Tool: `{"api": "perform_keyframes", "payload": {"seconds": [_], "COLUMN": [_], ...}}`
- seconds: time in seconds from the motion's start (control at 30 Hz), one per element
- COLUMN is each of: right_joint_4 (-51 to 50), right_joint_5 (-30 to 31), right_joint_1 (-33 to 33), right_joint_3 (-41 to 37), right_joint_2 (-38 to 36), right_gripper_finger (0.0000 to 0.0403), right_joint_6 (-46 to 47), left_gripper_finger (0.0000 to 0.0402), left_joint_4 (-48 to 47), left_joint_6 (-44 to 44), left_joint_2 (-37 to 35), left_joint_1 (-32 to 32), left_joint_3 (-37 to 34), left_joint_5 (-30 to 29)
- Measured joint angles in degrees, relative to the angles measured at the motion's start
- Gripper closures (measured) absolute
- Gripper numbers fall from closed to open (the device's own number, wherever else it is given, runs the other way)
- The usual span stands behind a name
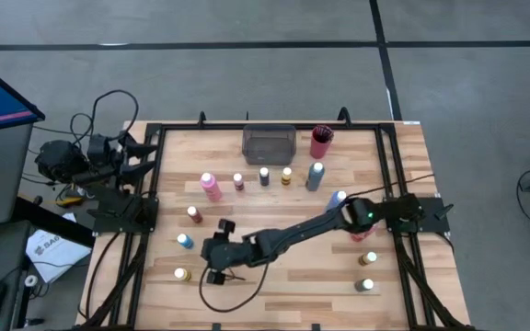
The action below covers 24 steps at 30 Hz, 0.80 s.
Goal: Pick & Place Paint Supplies
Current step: Put the black paintbrush into the red cup
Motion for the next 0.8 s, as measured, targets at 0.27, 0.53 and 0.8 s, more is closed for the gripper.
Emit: {"api": "perform_keyframes", "payload": {"seconds": [0.27,0.53,0.8], "right_joint_4": [0.35,3.84,7.08], "right_joint_5": [-4.01,-5.28,-5.31], "right_joint_1": [0.76,0.85,1.32], "right_joint_3": [4.61,4.66,4.58], "right_joint_2": [7.0,8.87,11.37], "right_gripper_finger": [0.0244,0.025,0.0251], "right_joint_6": [4.34,5.74,7.07], "left_gripper_finger": [0.0176,0.0176,0.0176], "left_joint_4": [-0.14,-0.72,-0.9], "left_joint_6": [-0.02,-0.15,-0.16], "left_joint_2": [0.0,0.0,0.0], "left_joint_1": [0.02,0.02,0.0], "left_joint_3": [-0.02,-0.02,-0.01], "left_joint_5": [1.4,1.4,1.38]}}
